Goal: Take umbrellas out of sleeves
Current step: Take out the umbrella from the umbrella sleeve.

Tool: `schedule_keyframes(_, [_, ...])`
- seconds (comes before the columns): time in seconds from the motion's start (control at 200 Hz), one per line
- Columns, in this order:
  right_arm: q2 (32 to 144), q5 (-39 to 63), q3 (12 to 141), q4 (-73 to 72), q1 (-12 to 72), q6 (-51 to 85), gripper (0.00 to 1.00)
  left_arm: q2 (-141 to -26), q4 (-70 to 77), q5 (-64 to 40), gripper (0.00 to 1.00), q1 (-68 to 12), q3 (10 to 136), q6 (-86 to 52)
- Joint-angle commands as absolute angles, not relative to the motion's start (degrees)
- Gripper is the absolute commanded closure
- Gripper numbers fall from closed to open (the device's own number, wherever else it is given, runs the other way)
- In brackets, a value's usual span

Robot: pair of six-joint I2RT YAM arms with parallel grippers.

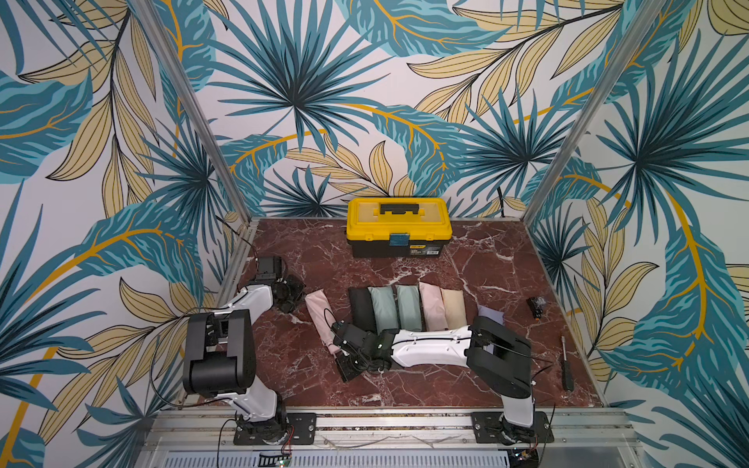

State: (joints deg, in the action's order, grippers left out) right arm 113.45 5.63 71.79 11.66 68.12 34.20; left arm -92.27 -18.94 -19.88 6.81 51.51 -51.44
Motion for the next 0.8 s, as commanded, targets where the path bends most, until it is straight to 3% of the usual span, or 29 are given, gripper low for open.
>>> schedule_keyframes(0.0, [111.98, 7.75, 71.66, 13.03, 68.82, 33.12, 1.00, -93.22, -16.08, -18.48, 1.00, 7.87, 54.29, -50.41])
schedule_keyframes(0.796, [112.70, 9.31, 72.18, 10.49, 68.95, 32.61, 1.00, -100.74, -29.02, -12.66, 1.00, 11.65, 71.67, -42.97])
